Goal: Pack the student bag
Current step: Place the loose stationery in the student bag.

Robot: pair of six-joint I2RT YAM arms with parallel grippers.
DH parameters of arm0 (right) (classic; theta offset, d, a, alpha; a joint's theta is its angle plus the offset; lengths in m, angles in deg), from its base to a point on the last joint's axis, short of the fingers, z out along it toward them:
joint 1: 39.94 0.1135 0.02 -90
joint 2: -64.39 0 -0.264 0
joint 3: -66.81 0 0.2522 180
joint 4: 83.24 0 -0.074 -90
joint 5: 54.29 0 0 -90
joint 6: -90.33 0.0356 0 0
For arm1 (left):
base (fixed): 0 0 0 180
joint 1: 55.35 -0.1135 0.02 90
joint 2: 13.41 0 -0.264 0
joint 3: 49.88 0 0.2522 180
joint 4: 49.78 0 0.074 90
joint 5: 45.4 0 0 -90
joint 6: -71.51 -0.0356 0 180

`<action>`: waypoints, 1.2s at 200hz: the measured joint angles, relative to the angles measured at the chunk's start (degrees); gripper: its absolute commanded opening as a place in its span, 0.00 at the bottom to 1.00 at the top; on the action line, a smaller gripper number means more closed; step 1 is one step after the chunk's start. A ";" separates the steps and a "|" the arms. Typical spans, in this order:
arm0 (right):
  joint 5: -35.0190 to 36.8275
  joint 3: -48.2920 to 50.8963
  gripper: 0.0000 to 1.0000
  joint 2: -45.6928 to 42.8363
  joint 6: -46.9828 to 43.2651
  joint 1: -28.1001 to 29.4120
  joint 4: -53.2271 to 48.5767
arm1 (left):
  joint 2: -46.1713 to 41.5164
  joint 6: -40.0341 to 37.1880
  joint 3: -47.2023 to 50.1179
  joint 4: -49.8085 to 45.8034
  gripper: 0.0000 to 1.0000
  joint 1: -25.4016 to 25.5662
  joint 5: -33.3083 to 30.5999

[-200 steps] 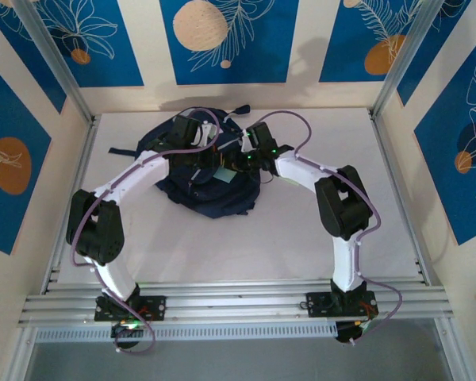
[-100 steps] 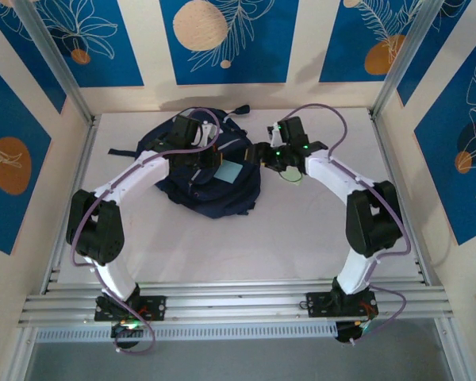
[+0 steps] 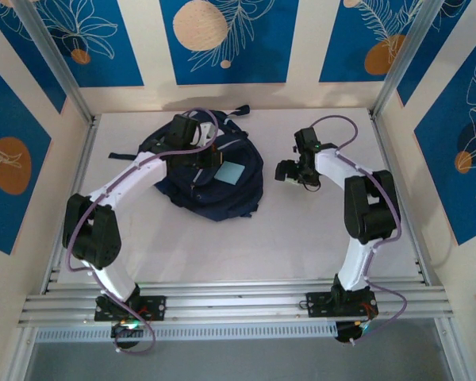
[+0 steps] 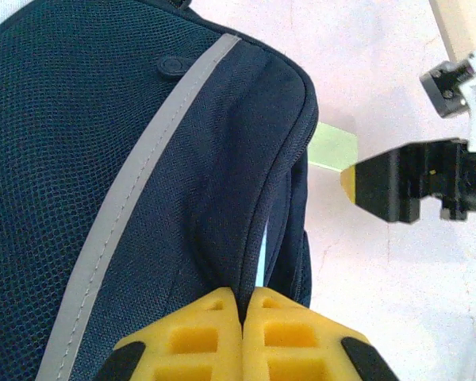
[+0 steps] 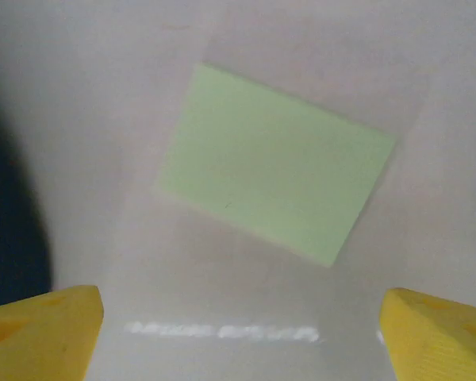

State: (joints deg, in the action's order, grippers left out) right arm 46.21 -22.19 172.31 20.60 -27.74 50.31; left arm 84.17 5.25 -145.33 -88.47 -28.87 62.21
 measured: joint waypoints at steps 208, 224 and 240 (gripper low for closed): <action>-29.38 7.80 0.32 -6.38 24.87 13.90 27.06 | -0.02 2.03 0.98 0.52 0.00 1.14 -0.02; -29.24 7.76 0.32 -4.87 25.51 14.25 27.87 | -0.02 2.36 0.98 0.55 0.00 1.46 0.00; -28.89 7.39 0.32 -3.76 26.03 14.56 28.13 | -0.02 2.78 0.98 0.57 0.00 1.79 0.00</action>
State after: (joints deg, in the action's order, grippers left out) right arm 17.32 -14.80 168.55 46.63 -13.18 78.44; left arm 84.15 8.03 -144.35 -87.90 -27.08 62.21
